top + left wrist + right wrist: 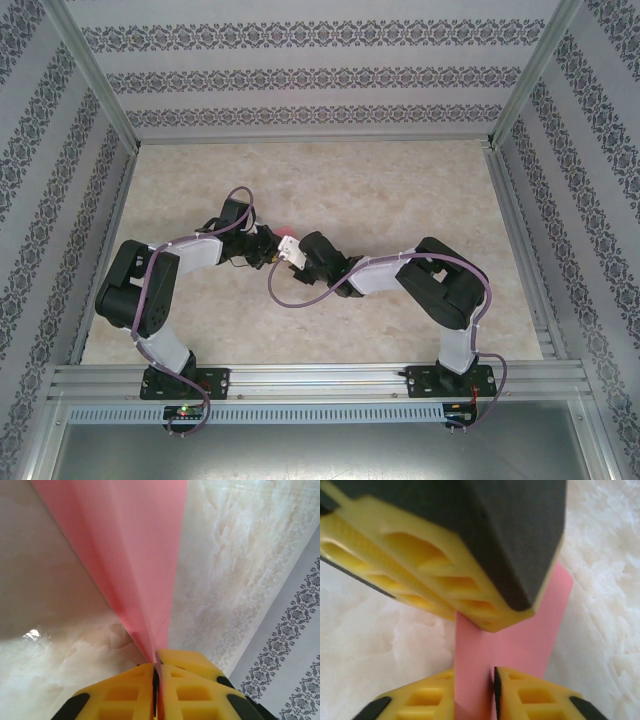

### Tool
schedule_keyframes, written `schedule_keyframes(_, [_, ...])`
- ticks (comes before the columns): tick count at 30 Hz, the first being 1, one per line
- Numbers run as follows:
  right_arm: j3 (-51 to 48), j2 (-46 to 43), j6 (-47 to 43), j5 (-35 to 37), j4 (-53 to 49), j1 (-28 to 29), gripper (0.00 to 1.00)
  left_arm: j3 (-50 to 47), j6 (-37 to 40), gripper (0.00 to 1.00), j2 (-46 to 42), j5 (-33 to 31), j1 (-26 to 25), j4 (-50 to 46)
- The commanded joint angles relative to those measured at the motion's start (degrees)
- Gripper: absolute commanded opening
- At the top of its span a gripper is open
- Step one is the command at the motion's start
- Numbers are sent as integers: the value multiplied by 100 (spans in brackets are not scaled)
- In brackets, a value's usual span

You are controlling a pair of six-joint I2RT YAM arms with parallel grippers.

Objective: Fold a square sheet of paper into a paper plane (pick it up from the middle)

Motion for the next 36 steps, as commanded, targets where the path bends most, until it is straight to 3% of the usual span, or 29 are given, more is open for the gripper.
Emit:
schedule_keyframes(1, [32, 42, 21, -71, 118, -1, 18, 67, 199, 19, -262, -99, 89, -387])
schedule_keyframes(5, [-40, -44, 284, -379, 103, -86, 10, 75, 441, 29, -557, -196, 357, -665])
schedule_keyframes(13, [-43, -129, 768, -1019, 42, -288, 9, -396, 613, 49, -1391, -422, 923, -750])
schedule_keyframes(24, [384, 39, 1307, -1603, -454, -400, 6, -1158, 664, 54, -1927, -550, 962, -78])
schedule_keyframes(31, [924, 190, 2128, -2580, -1206, -609, 2, -1630, 571, 68, -2129, -514, 952, 551])
schedule_keyframes(36, [1201, 396, 2795, -3072, -1373, -680, 0, -1790, 595, 87, -2112, -495, 954, 817])
